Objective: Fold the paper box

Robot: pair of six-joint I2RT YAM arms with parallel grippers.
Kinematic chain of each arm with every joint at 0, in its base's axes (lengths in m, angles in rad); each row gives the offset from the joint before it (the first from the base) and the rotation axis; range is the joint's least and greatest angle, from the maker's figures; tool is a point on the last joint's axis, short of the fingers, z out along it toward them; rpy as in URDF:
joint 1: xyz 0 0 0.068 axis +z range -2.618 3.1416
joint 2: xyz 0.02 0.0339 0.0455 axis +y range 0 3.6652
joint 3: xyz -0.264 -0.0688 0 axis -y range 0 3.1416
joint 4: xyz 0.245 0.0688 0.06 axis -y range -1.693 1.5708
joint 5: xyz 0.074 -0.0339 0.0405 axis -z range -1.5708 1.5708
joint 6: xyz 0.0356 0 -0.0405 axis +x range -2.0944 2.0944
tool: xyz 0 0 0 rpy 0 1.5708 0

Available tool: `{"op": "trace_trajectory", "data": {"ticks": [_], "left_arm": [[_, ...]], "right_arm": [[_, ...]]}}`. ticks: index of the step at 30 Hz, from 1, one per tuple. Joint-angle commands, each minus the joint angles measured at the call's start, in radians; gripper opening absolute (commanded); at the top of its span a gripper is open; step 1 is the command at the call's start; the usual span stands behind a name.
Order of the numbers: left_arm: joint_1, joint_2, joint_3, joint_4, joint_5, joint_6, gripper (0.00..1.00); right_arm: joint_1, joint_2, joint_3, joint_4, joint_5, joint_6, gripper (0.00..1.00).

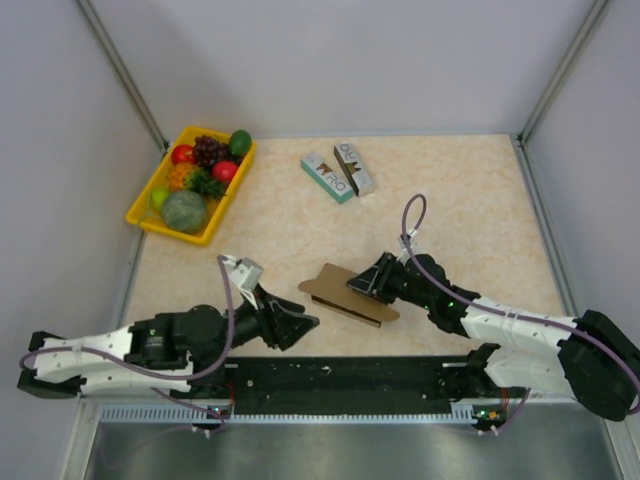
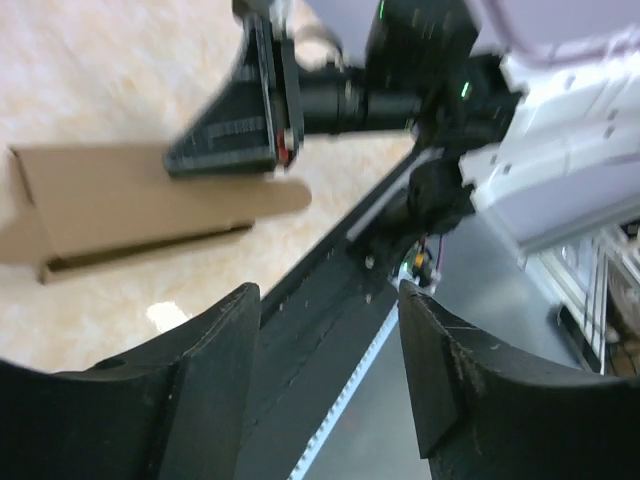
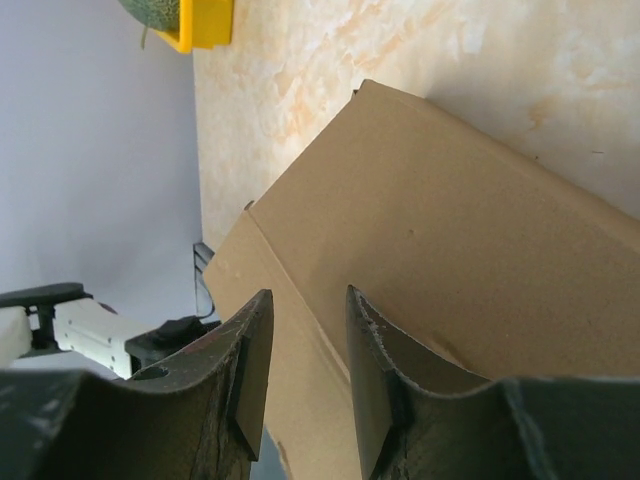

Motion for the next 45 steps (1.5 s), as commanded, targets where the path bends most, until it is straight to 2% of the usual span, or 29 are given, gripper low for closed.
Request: {"op": "trace_trajectory", "data": {"ticks": [1,3,5,6,7,8,10,18,24,30,34,39,40,42,44,45], "left_arm": [[0.008,0.05,0.225,-0.153,-0.17,0.08,0.63],[0.034,0.105,0.275,-0.152,-0.229,0.115,0.63],[0.122,0.151,0.312,-0.112,-0.169,0.155,0.63],[0.177,0.214,0.317,-0.095,-0.012,0.174,0.63],[0.333,0.253,0.314,-0.053,0.105,0.172,0.62],[0.419,0.294,0.3,-0.019,0.236,0.168,0.57],[0.552,0.408,0.254,0.068,0.482,0.16,0.4],[0.587,0.648,0.131,0.251,0.551,0.192,0.33],[0.588,0.695,-0.031,0.407,0.546,0.169,0.3],[0.589,0.741,-0.107,0.474,0.528,0.159,0.29],[0.6,0.787,-0.127,0.474,0.504,0.154,0.3],[0.6,0.746,-0.133,0.463,0.517,0.146,0.31],[0.598,0.727,-0.128,0.451,0.515,0.146,0.33],[0.6,0.661,-0.102,0.417,0.524,0.154,0.42],[0.601,0.606,-0.076,0.394,0.52,0.166,0.49],[0.601,0.592,-0.044,0.374,0.518,0.169,0.57]], "right_arm": [[0.034,0.006,-0.022,0.086,0.004,-0.069,0.35],[0.041,-0.002,-0.034,0.092,0.013,-0.071,0.35],[0.042,-0.012,-0.037,0.083,0.018,-0.08,0.35],[0.041,-0.017,-0.033,0.053,0.025,-0.095,0.35],[0.042,-0.023,-0.028,0.039,0.028,-0.102,0.34],[0.041,-0.028,-0.028,0.033,0.033,-0.108,0.34],[0.042,-0.045,-0.028,0.016,0.038,-0.12,0.35],[0.044,-0.055,-0.088,0.095,0.025,-0.11,0.35],[0.045,-0.04,-0.181,0.238,-0.005,-0.05,0.32],[0.039,0.014,-0.263,0.361,-0.036,-0.04,0.3],[0.013,-0.014,-0.28,0.307,-0.04,-0.056,0.3],[-0.005,-0.139,-0.165,0.062,-0.1,-0.161,0.34],[-0.006,-0.21,-0.125,0.004,-0.094,-0.178,0.35],[-0.015,-0.256,-0.096,-0.117,-0.093,-0.217,0.38],[-0.042,-0.279,-0.08,-0.139,-0.125,-0.229,0.4],[-0.044,-0.276,-0.083,-0.133,-0.158,-0.238,0.4]]}}
